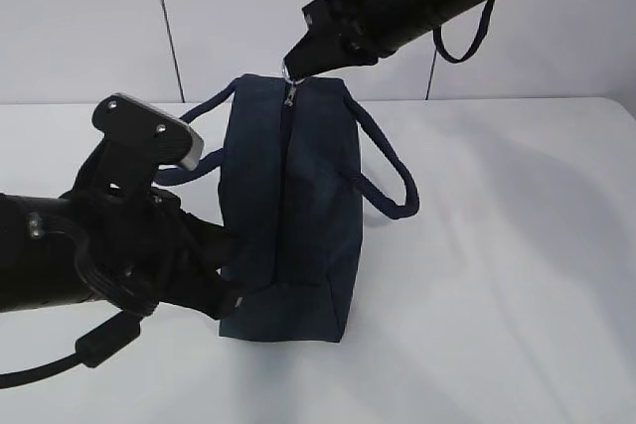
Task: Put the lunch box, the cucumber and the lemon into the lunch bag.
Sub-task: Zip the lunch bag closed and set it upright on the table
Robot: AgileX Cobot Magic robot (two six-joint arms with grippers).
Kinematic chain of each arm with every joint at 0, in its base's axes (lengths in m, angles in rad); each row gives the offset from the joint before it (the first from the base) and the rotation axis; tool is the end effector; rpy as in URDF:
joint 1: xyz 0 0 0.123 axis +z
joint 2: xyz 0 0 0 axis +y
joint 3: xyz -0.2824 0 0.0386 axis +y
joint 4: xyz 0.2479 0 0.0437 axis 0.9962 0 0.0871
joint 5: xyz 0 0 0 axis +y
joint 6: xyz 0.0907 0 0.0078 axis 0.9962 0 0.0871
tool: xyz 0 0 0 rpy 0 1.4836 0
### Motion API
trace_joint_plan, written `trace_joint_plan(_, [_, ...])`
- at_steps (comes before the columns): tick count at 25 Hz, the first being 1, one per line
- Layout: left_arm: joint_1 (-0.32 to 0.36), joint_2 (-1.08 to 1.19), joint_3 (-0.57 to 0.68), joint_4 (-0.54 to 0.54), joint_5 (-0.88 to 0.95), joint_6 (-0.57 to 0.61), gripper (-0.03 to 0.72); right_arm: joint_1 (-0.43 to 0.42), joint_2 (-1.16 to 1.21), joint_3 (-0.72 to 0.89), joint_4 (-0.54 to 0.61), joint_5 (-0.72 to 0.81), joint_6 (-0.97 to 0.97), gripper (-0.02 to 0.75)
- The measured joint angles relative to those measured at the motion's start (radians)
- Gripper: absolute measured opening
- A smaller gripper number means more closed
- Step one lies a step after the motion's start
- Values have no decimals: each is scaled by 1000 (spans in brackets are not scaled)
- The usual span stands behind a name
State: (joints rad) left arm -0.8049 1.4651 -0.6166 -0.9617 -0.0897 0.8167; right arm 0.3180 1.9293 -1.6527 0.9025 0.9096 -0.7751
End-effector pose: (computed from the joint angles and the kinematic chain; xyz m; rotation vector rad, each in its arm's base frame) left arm 0.1947 -0.1930 0.1916 0.7143 2.1995 -0.4089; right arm 0.3927 0.1887 0.2940 -0.8012 2.2382 0.9029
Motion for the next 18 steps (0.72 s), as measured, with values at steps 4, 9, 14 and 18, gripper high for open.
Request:
trace_joint_plan(4, [0, 0, 0, 0, 0, 0, 1, -8, 29, -12, 16, -64, 12, -13])
trace_joint_plan(9, [0, 0, 0, 0, 0, 0, 0, -10, 87, -91, 20, -76, 19, -13])
trace_joint_plan(14, [0, 0, 0, 0, 2, 0, 0, -14, 181, -223, 20, -69, 64, -13])
trace_joint_plan(18, [0, 0, 0, -1, 2, 0, 0, -19, 278, -346, 20, -30, 110, -13])
